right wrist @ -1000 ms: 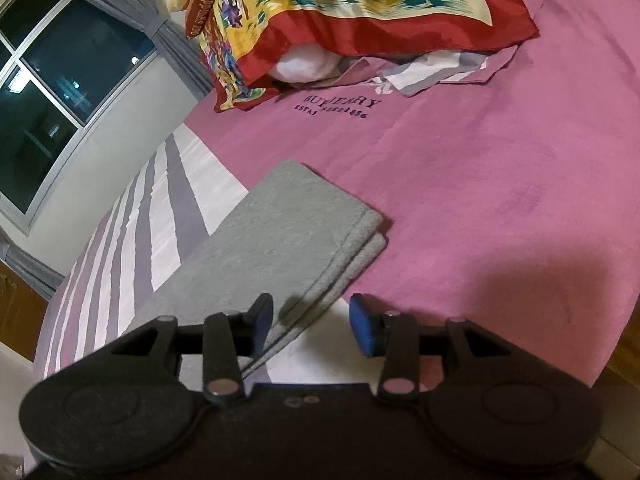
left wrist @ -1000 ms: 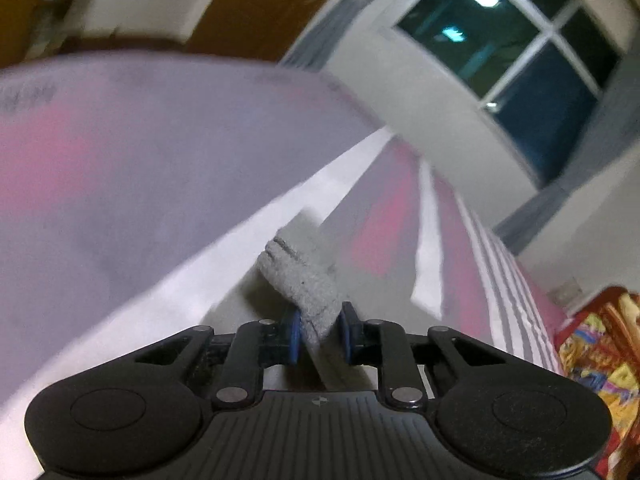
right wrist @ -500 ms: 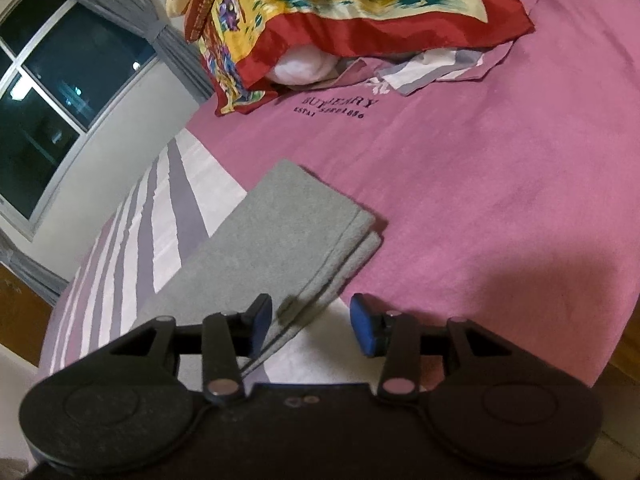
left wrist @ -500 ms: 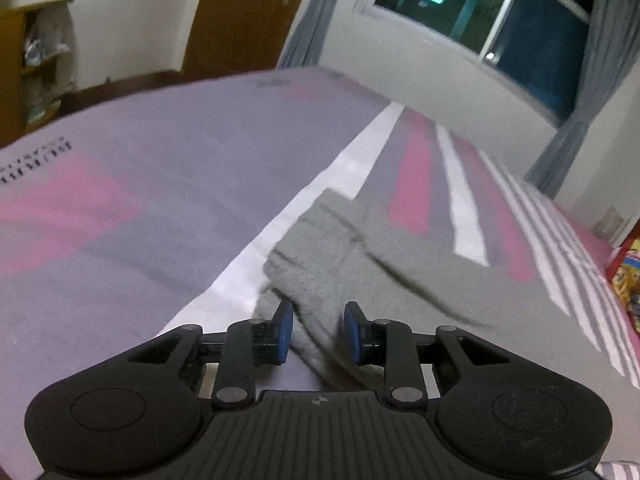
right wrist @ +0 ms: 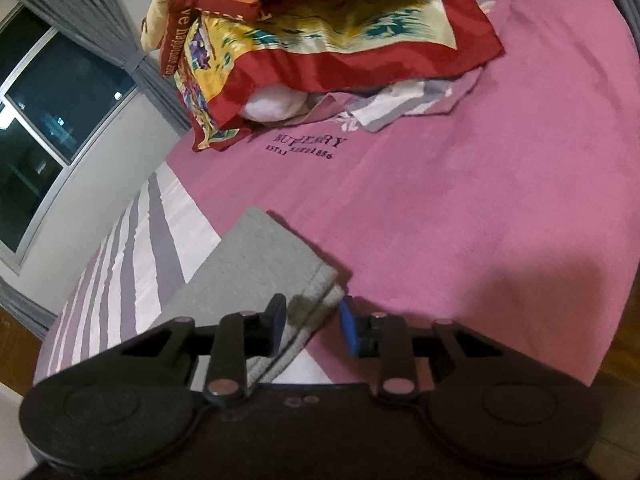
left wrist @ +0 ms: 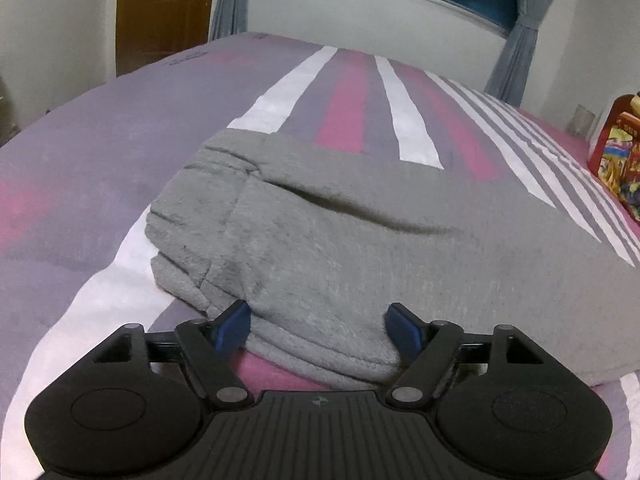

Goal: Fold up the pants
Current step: 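Fold the grasped sweatpants over with both tools and release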

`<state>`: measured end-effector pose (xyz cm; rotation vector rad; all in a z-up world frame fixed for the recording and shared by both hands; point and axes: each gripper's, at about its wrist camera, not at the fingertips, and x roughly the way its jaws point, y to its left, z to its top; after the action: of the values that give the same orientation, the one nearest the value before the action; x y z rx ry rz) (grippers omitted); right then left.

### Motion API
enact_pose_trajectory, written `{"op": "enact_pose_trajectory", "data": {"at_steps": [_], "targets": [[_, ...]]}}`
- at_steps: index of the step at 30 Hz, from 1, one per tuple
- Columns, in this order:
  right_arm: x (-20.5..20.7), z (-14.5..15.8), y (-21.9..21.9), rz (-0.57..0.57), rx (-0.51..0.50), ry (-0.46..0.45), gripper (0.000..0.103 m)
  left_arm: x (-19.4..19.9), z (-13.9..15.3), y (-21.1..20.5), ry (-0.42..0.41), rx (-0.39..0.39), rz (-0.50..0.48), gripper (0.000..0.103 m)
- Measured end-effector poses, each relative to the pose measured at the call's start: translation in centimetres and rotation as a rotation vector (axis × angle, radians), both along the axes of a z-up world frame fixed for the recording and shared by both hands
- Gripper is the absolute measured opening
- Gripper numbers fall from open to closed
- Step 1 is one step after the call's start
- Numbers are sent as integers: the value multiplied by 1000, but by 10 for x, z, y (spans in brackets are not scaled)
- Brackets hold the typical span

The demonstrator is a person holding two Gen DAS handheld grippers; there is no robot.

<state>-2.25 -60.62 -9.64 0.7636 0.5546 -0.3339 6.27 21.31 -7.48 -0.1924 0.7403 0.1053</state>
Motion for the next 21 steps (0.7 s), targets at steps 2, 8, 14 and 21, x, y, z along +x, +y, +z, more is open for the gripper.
{"op": "enact_pose_trajectory", "data": {"at_steps": [2, 8, 14, 21], "targets": [[11, 0, -2, 8, -18, 51, 16, 0, 0, 0, -4, -7, 2, 76], [13, 1, -7, 14, -35, 27, 6, -1, -5, 1, -1, -18, -1, 82], [-23, -5, -11, -7, 63, -77, 50, 2, -9, -2, 7, -37, 1, 89], [-6, -42, -13, 44, 215, -156, 50, 2, -15, 0, -6, -91, 43, 91]]}}
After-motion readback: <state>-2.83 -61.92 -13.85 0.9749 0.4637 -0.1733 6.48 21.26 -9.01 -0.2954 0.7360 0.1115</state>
